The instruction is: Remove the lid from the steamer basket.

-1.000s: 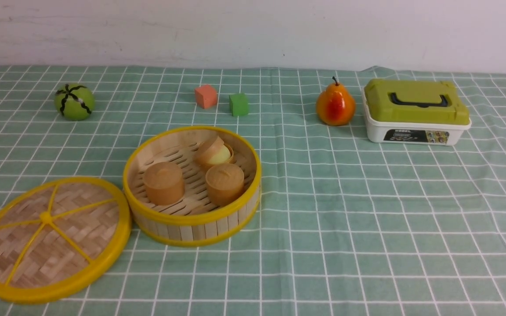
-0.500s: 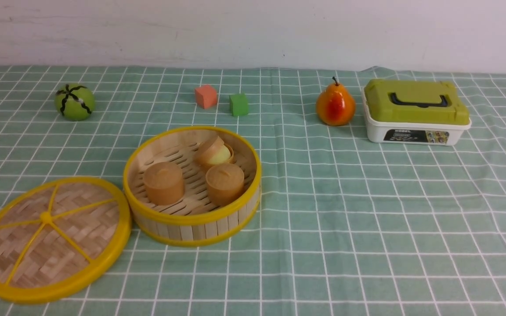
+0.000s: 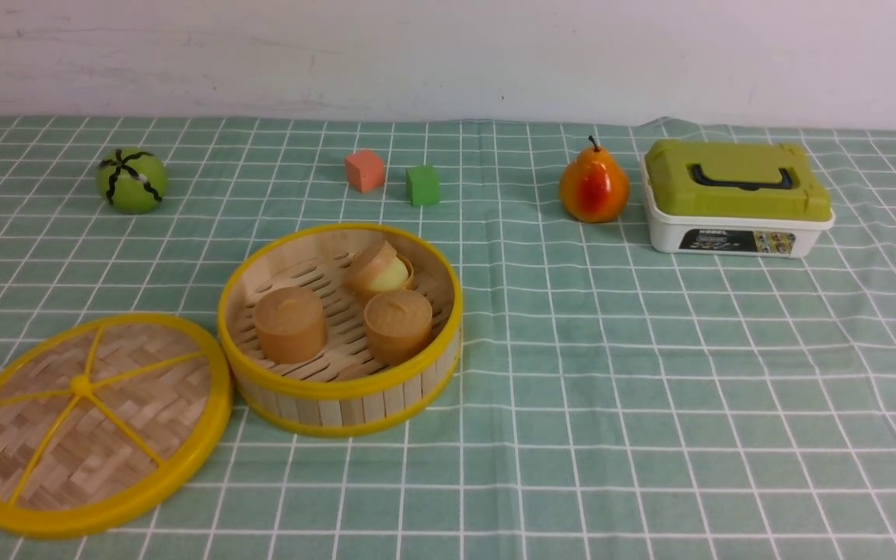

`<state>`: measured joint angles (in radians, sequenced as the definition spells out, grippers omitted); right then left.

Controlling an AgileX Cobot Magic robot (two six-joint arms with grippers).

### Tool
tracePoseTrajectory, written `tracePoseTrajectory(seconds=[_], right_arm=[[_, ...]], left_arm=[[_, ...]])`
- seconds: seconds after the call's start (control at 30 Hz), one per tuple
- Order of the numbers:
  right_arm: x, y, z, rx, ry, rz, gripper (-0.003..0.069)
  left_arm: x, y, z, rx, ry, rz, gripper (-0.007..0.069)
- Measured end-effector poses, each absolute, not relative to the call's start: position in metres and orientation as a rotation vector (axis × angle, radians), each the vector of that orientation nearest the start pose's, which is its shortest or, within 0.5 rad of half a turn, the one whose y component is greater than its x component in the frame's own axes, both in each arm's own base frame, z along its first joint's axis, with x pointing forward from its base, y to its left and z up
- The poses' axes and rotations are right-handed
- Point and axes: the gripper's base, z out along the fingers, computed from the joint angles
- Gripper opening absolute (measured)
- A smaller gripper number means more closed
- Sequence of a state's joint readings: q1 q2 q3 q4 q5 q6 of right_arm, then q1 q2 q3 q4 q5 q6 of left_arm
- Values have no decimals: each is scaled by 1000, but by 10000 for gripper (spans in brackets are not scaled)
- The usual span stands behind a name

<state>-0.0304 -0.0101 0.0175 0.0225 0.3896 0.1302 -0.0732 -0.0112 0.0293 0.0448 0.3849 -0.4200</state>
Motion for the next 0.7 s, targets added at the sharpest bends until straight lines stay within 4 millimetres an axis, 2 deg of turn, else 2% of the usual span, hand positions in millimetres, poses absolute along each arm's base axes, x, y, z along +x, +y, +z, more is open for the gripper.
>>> tracePoseTrajectory(seconds=[0.7], right_arm=[[52, -1, 173, 165, 1874, 91, 242]], left_arm=[[52, -2, 169, -299, 1873, -292, 40]])
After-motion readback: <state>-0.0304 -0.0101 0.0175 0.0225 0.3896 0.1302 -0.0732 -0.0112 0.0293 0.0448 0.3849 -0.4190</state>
